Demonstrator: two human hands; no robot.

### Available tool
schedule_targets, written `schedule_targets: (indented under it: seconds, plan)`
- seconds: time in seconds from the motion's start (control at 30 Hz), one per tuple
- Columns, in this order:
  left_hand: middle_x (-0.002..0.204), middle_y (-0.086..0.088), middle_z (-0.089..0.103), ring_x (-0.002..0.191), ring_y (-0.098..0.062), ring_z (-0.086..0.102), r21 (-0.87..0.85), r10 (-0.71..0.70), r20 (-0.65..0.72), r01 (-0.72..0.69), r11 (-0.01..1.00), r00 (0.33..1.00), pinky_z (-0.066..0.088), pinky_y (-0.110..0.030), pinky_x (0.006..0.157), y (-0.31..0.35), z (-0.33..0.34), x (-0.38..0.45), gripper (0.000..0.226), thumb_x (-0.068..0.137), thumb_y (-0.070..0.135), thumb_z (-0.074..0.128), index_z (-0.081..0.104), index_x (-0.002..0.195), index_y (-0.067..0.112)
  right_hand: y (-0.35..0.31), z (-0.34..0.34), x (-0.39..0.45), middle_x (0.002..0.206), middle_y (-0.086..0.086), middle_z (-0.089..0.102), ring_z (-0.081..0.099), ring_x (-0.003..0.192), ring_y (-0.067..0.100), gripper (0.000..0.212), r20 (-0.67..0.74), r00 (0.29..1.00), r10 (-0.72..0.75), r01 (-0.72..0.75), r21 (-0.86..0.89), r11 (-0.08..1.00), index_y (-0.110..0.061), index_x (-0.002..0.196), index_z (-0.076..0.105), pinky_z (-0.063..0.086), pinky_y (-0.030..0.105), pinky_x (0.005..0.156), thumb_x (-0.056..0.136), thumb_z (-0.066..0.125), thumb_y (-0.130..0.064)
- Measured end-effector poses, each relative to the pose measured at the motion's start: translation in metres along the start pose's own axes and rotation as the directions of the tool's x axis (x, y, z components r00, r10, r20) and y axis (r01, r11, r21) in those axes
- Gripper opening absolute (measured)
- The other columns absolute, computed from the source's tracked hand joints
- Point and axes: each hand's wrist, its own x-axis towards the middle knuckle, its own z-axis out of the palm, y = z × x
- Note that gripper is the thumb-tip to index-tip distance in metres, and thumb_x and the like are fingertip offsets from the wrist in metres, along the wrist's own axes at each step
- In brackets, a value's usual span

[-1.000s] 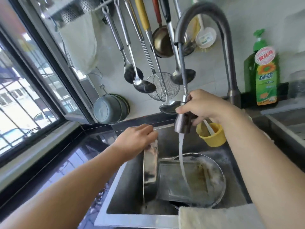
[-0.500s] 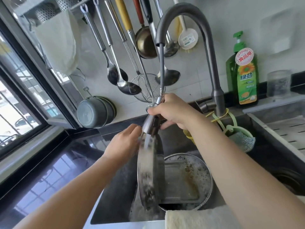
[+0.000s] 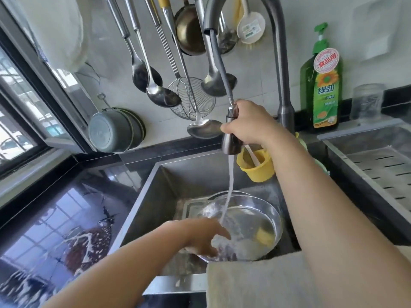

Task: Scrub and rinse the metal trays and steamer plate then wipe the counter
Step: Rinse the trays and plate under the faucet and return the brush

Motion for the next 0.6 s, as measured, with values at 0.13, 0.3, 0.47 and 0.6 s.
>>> schedule_targets:
  seconds: [0.13, 0.3, 0.47, 0.6]
  plan:
    - [0.145, -0.010, 0.056, 0.131, -0.034, 0.055, 0.157, 0.133, 0.279, -0.182, 0.971, 0.951, 0.048, -0.048, 0.107, 0.011, 0.009, 0.007, 0.063, 0.090, 0.010, 0.073, 0.055, 0.148, 0.026, 0.006, -0.006, 0.004, 0.100, 0.002, 0.062, 0.062, 0.090, 0.025, 0.028, 0.011, 1.000, -0.024, 0.024, -0.052, 0.998, -0.019, 0.103, 0.055, 0.054, 0.039, 0.073, 0.084, 0.072, -0.030]
    - [0.117, -0.011, 0.066, 0.107, -0.037, 0.064, 0.421, 0.227, 0.215, -0.300, 0.856, 0.950, 0.055, -0.050, 0.090, 0.021, 0.010, -0.005, 0.047, 0.093, 0.014, 0.067, 0.059, 0.139, 0.021, 0.003, -0.001, 0.002, 0.100, 0.003, 0.062, 0.065, 0.088, 0.026, 0.024, 0.050, 0.999, -0.022, 0.022, -0.013, 1.000, -0.020, 0.100, 0.055, 0.063, 0.047, 0.071, 0.084, 0.071, -0.029]
    - [0.110, -0.011, 0.072, 0.101, -0.036, 0.067, 0.415, 0.313, 0.064, -0.310, 0.855, 0.948, 0.052, -0.044, 0.084, 0.010, 0.001, -0.026, 0.022, 0.098, 0.015, 0.057, 0.067, 0.117, 0.015, 0.004, -0.008, 0.001, 0.100, 0.004, 0.061, 0.064, 0.088, 0.027, 0.028, 0.040, 0.999, -0.017, 0.019, -0.053, 0.998, -0.018, 0.106, 0.054, 0.061, 0.050, 0.079, 0.086, 0.071, -0.029]
    - [0.097, -0.004, 0.072, 0.091, -0.026, 0.066, 0.279, 0.184, -0.178, -0.130, 0.951, 0.967, 0.049, -0.034, 0.076, -0.017, -0.041, -0.059, 0.011, 0.099, 0.019, 0.059, 0.069, 0.106, 0.019, 0.002, -0.006, 0.001, 0.100, 0.005, 0.061, 0.064, 0.088, 0.030, 0.029, 0.038, 0.999, -0.009, 0.011, -0.051, 0.999, -0.016, 0.105, 0.054, 0.060, 0.051, 0.079, 0.085, 0.072, -0.029]
